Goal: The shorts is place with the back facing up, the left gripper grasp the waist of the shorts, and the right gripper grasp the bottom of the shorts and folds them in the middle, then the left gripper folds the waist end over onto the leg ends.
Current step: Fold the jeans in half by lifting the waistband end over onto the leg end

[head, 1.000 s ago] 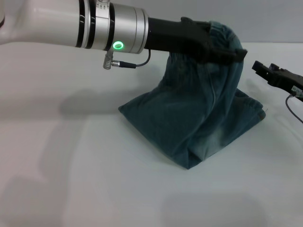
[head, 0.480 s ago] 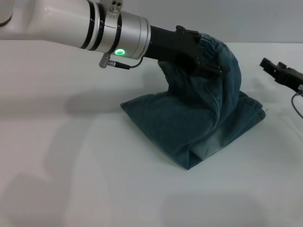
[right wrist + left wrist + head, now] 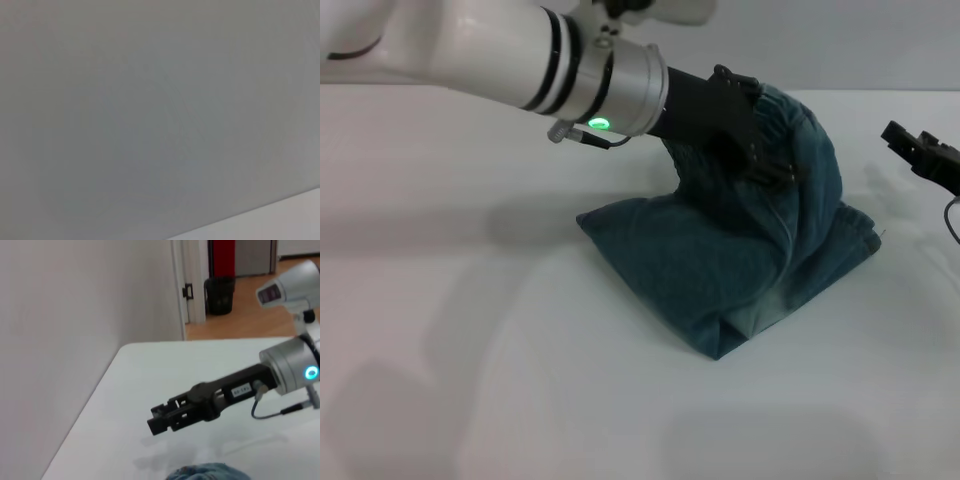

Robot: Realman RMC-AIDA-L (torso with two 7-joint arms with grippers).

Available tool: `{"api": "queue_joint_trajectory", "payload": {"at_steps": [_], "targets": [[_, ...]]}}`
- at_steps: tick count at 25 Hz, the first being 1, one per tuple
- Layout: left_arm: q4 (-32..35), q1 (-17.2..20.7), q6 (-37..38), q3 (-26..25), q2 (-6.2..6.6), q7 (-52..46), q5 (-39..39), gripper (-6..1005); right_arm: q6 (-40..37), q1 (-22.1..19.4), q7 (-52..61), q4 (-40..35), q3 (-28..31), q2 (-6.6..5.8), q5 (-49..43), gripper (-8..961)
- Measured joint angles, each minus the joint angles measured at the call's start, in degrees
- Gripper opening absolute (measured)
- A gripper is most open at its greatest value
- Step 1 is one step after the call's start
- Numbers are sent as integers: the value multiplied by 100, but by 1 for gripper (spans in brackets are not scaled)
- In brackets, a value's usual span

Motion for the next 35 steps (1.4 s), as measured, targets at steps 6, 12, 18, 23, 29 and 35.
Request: {"api": "queue_joint_trajectory", "payload": {"at_steps": [6,12,18,23,29,35], "targets": [[49,25,-397,398,-15,-41,265,813,0,-17,-1,7,0,0,6,519],[144,160,-806,410,2,-120,348,813,0,-23,0,10,0,-2,8,517],[526,320,-666,284,33,-229,367,813,-1,-23,6,20,0,-11,11,516],[564,360,-836,719,1,-227,693,813,-1,-23,8,21,0,-11,71,515],[593,390,-855,1001,-14,-249,683,813,-13,-23,8,13,-1,-16,76,513],[595,429,-1076,1285,-31,-286,621,813,-444,-22,-87,-38,-61,-19,78,511]]}}
